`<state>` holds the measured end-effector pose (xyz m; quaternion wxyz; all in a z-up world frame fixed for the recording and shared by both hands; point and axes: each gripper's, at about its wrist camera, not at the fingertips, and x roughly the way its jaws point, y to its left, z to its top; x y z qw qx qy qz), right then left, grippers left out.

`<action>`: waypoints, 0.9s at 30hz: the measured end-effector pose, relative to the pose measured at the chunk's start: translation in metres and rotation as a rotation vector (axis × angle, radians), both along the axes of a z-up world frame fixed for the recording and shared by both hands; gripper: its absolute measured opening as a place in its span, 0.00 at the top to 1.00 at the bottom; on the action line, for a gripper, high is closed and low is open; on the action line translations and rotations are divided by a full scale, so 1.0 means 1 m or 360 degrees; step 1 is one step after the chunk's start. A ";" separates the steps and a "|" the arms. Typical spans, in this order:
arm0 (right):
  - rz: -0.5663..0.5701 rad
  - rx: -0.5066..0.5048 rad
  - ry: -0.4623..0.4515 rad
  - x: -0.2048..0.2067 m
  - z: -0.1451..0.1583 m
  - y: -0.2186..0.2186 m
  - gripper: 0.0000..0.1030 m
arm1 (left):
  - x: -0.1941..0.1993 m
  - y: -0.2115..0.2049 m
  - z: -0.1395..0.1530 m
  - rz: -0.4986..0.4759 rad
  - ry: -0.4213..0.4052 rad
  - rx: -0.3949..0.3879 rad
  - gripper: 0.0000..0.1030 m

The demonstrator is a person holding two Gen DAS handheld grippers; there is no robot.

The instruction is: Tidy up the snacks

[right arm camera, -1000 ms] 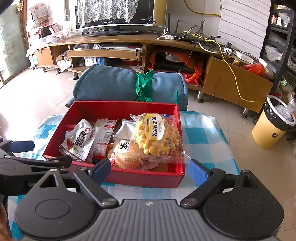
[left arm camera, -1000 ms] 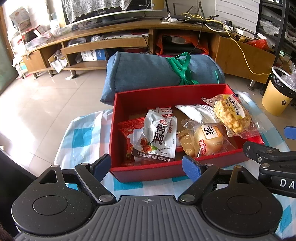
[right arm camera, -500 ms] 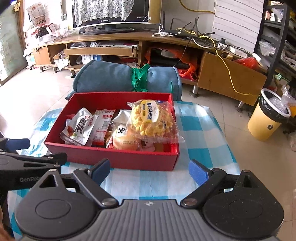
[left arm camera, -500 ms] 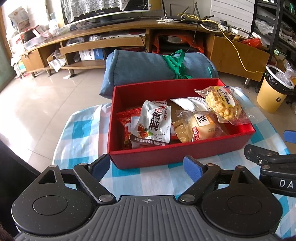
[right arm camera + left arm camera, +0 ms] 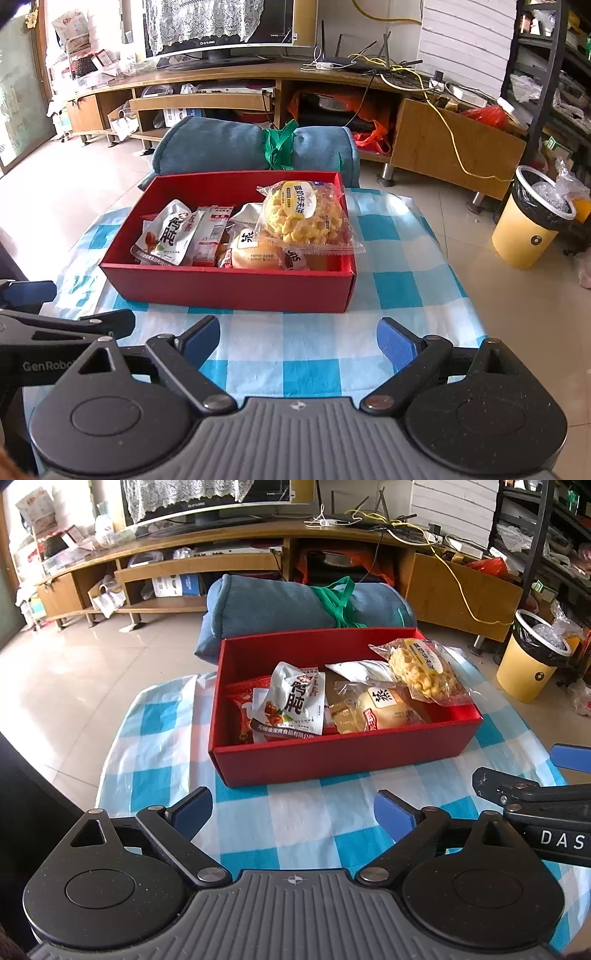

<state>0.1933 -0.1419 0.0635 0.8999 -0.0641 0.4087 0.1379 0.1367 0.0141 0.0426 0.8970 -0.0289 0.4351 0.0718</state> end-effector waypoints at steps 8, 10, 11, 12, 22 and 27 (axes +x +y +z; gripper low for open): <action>0.0008 0.0011 -0.0008 -0.015 0.001 -0.003 0.15 | -0.015 0.001 -0.001 -0.0009 -0.0005 -0.0050 0.05; 0.0012 0.0009 -0.0008 -0.019 0.001 -0.003 0.15 | -0.018 0.000 -0.001 -0.0006 -0.0005 -0.0054 0.05; 0.0013 0.0006 -0.0007 -0.021 0.000 -0.003 0.15 | -0.021 0.000 -0.002 -0.0008 -0.0004 -0.0050 0.05; 0.0016 0.0000 -0.0004 -0.024 -0.001 -0.003 0.15 | -0.023 0.000 -0.003 -0.0010 0.0000 -0.0046 0.05; 0.0036 -0.0006 0.0005 -0.044 -0.004 -0.006 0.15 | -0.044 -0.002 -0.006 -0.0016 0.0011 -0.0060 0.06; 0.0045 0.0006 0.0006 -0.048 -0.004 -0.007 0.15 | -0.049 -0.005 -0.005 -0.0028 -0.0012 -0.0028 0.07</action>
